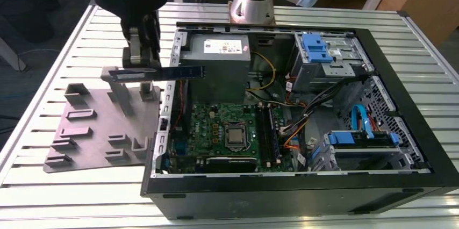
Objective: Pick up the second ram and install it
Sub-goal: 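Pick up the second ram and move it above second insertion slot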
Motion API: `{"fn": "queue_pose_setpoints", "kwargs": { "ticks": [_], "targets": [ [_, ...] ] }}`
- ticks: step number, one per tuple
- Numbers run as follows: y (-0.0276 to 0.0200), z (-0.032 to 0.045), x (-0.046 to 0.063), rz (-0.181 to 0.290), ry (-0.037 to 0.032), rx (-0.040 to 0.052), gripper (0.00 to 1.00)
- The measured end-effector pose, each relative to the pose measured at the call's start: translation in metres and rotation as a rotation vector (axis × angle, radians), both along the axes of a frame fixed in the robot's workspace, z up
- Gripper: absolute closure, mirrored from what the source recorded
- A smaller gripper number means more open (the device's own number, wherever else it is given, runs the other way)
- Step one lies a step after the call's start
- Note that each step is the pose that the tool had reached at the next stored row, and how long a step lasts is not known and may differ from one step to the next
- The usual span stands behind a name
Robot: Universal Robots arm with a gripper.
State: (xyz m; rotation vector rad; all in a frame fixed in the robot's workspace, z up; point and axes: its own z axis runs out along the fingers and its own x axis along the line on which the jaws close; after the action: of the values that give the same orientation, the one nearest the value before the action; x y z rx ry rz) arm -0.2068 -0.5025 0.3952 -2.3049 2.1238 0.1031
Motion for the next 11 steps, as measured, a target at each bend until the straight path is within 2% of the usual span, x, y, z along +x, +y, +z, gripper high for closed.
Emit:
{"fn": "queue_pose_setpoints", "kwargs": {
  "ticks": [6, 11],
  "targets": [
    [0.0001, -0.0004, 0.0032, -0.012, -0.0001, 0.0188, 0.89],
    [0.0001, -0.0012, 0.0058, -0.044, -0.0005, 0.0201, 0.89]
  ]
}}
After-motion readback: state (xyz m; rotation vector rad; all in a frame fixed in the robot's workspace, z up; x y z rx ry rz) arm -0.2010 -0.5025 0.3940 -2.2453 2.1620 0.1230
